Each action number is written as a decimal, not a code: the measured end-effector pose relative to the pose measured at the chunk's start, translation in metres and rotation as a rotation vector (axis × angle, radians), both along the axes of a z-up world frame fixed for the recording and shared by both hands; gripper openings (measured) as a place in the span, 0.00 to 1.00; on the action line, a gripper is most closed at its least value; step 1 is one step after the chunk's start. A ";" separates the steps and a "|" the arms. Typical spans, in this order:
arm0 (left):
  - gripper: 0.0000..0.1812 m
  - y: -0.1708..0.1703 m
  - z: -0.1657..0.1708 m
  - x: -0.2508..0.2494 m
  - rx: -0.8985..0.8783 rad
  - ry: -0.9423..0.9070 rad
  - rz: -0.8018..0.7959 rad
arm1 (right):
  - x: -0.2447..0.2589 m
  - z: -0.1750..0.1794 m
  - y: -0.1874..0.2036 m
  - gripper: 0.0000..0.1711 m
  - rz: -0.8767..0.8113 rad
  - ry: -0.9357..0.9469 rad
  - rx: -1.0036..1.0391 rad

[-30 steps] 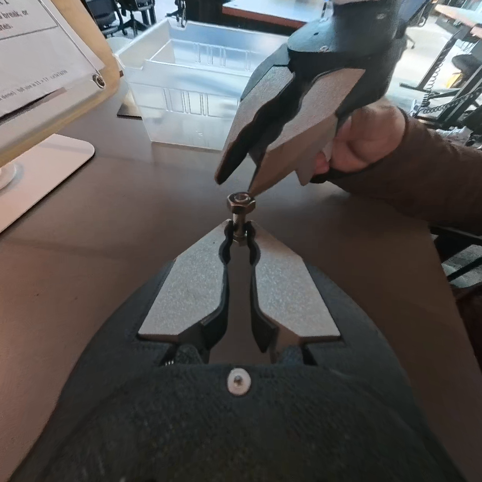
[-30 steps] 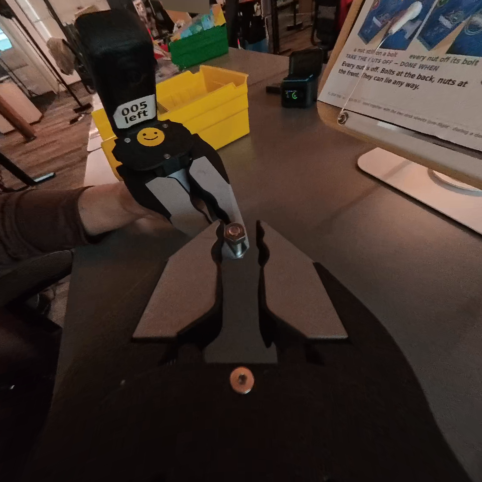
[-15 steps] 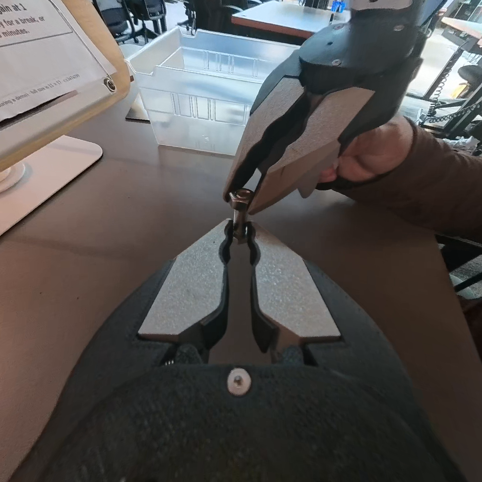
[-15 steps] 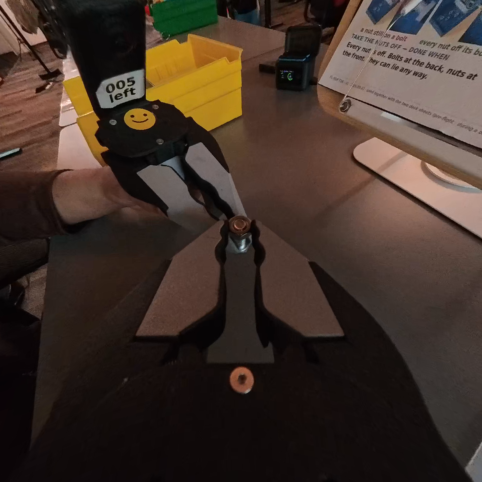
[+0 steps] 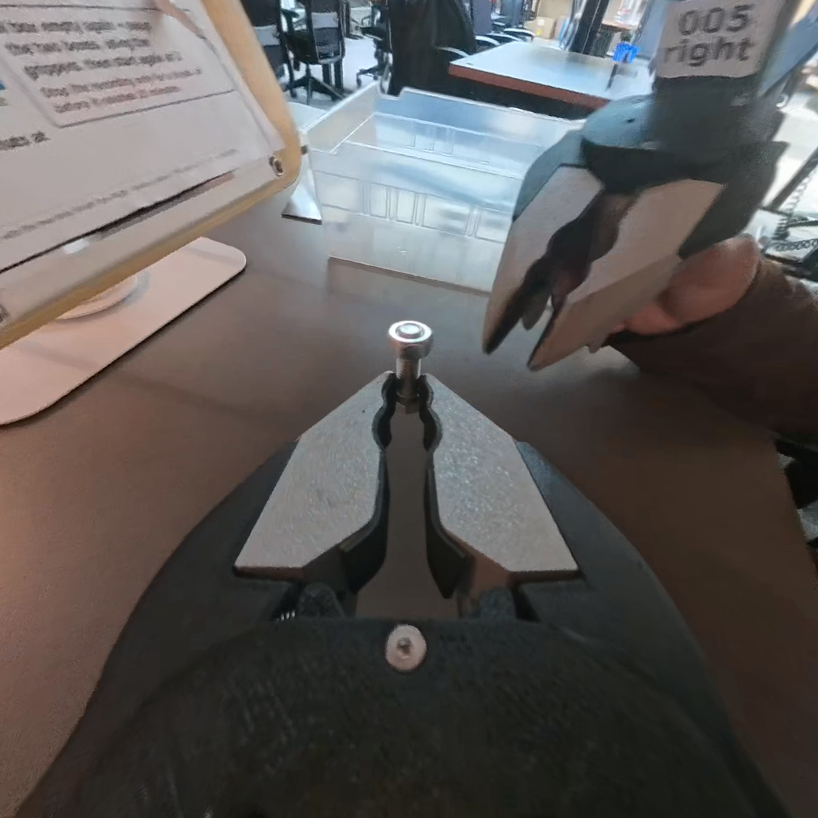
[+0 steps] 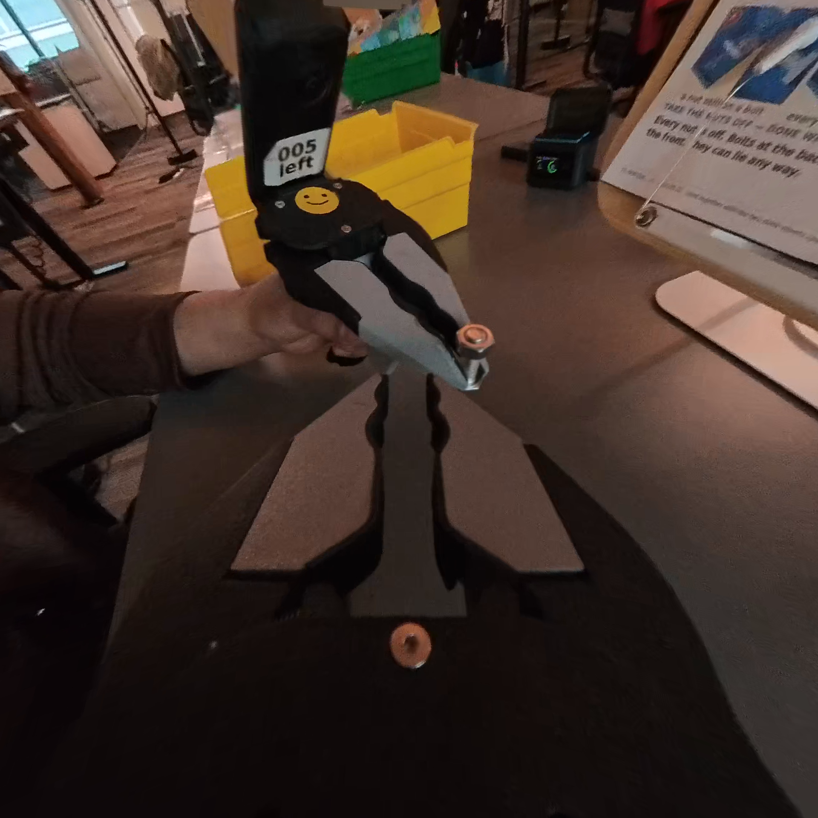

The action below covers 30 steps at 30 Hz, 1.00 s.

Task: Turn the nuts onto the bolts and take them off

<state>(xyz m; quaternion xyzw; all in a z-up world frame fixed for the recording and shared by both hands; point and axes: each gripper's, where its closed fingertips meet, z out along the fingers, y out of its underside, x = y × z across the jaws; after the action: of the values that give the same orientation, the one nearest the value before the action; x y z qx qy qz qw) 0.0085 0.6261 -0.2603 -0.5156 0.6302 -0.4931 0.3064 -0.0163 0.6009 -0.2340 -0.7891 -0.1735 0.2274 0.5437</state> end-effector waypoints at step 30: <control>0.04 0.007 0.017 -0.006 -0.023 -0.076 -0.014 | 0.004 0.023 0.000 0.34 0.017 0.198 0.056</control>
<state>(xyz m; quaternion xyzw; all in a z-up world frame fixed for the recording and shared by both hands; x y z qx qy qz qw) 0.0029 0.6332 -0.2430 -0.4955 0.6159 -0.5218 0.3206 -0.0127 0.6013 -0.2112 -0.7459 -0.1321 0.3039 0.5778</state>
